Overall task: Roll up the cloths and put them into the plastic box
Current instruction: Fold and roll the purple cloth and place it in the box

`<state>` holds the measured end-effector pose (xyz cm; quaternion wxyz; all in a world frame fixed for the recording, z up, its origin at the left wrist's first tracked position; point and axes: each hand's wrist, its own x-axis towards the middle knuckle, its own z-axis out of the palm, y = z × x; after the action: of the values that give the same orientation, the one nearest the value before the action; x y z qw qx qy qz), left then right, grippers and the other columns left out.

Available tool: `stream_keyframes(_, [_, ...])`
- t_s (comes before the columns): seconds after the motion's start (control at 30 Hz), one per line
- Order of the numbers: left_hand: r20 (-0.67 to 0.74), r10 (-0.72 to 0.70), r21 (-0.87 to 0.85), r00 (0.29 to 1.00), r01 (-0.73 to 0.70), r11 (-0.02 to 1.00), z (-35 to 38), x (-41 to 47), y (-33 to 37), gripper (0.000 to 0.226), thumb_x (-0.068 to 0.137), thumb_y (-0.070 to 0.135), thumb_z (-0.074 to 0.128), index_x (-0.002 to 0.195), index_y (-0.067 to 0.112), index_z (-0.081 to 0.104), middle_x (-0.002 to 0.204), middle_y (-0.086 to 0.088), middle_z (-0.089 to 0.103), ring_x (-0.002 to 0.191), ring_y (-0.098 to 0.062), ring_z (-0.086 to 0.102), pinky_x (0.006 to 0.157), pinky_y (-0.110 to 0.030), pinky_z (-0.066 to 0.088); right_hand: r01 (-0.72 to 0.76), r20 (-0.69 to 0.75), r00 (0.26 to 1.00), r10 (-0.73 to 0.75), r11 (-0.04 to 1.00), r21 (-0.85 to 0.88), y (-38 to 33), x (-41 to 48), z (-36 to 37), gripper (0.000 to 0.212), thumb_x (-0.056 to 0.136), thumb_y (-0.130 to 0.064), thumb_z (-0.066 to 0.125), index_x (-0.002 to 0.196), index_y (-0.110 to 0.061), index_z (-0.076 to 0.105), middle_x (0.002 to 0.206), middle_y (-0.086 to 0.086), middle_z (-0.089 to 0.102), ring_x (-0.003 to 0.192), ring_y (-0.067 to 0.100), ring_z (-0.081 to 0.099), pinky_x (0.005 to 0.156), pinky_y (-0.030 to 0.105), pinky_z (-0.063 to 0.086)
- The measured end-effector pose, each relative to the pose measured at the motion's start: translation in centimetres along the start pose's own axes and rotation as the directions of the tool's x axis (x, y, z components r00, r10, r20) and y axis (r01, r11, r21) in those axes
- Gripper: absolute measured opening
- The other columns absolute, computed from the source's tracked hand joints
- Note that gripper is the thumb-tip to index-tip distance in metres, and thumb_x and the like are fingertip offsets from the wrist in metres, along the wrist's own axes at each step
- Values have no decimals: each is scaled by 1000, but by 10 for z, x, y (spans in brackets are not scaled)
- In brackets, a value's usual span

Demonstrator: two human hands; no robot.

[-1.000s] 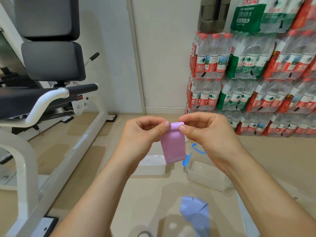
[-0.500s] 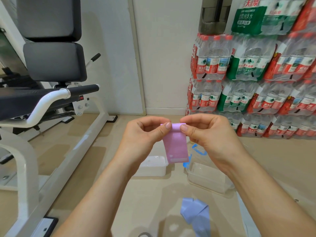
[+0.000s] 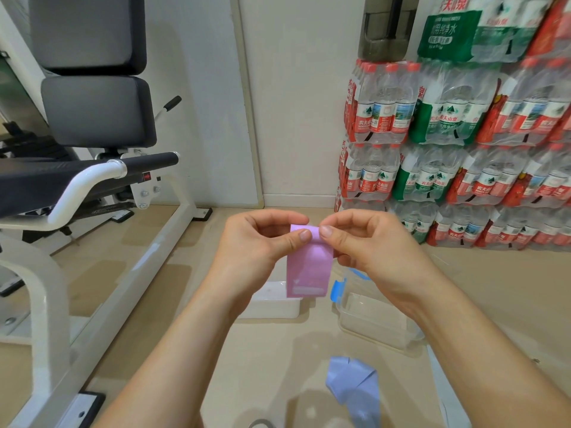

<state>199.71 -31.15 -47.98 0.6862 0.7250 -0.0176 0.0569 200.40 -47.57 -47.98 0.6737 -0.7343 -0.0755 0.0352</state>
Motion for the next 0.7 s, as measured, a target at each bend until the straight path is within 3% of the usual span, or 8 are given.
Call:
stream_keyframes(0.17, [36,15,-55,999,-13,998,2,0,0,26,76,5,74,97,15,62,84,-12,75,78,-23,71,79,-30,55,3,-57,998,-1,999,40,-1,2,-1,1,80,-14,73,81,-13,73,71,5,70,61,10,59,63,26,46])
stream_keyframes(0.3, [43,37,-107,998,-32,994,3,-1,1,33,75,7,73,83,14,42,79,-10,72,72,-20,68,72,-27,52,-3,-82,997,16,988,152,-1,3,-2,7,73,-14,77,78,-14,73,80,15,71,73,23,61,74,38,47])
stream_keyframes(0.47, [65,36,-24,997,-35,999,6,-3,0,22,71,16,77,77,8,57,76,-12,66,71,-17,61,72,-31,50,-16,-52,998,31,963,268,-3,1,-5,33,55,-27,77,84,-11,72,86,14,70,80,25,61,81,42,47])
stream_keyframes(0.7, [78,-1,-73,997,7,997,6,-2,-2,27,74,4,75,82,13,50,67,-10,69,65,-22,66,66,-30,51,-22,-46,998,39,943,331,-5,1,-8,24,59,-18,75,82,-12,71,78,7,70,73,18,63,77,35,48])
